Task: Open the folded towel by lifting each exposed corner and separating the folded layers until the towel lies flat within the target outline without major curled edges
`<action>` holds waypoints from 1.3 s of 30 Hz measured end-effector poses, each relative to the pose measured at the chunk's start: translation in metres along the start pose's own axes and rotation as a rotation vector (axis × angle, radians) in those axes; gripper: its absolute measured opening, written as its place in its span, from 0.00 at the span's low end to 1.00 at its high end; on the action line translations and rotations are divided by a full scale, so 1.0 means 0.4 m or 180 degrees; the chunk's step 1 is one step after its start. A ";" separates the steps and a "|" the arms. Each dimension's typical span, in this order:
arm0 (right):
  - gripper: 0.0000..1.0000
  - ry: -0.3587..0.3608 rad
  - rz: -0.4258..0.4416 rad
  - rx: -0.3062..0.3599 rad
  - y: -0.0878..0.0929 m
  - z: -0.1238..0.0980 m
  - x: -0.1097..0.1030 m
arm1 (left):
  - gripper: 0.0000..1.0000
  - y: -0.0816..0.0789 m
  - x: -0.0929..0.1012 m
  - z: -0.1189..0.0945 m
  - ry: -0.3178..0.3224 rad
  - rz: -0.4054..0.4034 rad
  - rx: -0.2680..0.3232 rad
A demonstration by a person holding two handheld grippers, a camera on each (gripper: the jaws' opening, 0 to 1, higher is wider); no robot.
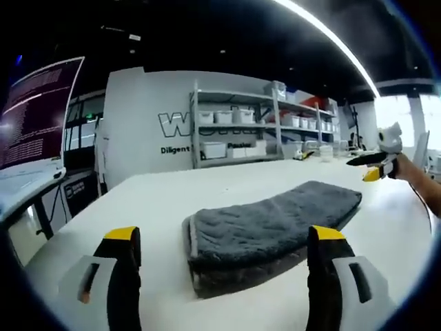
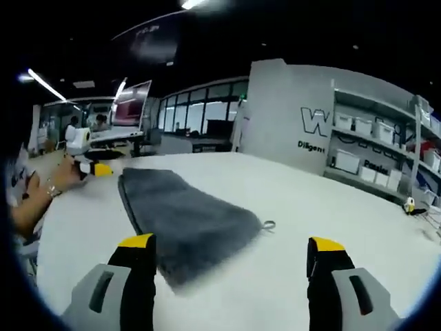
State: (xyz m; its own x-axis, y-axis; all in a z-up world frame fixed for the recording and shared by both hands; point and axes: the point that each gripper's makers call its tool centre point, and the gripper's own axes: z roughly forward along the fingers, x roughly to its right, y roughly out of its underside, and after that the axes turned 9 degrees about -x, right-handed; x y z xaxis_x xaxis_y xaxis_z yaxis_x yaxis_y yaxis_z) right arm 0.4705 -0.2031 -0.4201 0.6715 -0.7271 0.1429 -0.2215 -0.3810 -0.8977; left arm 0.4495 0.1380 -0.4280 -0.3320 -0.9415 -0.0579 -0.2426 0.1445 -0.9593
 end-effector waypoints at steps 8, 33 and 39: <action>0.89 -0.0608 -0.0525 -0.0098 -0.061 0.126 -0.228 | 0.99 -0.001 0.007 0.004 0.0127 -0.0002 -0.0016; 0.64 -0.1023 -0.1117 -0.0325 -0.255 0.426 -0.584 | 0.99 0.042 0.087 -0.112 0.0293 0.0374 -0.0248; 0.39 -0.1043 -0.1068 -0.0319 -0.276 0.473 -0.659 | 0.98 0.047 0.096 -0.127 0.0331 0.0334 -0.0226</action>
State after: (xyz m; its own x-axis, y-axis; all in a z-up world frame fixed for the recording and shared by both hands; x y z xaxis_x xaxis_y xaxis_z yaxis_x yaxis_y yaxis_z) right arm 0.4518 0.1386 -0.4375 0.9016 -0.3423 0.2644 -0.0106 -0.6286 -0.7776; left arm 0.3858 0.1200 -0.4342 -0.4506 -0.8841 -0.1242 -0.2644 0.2650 -0.9273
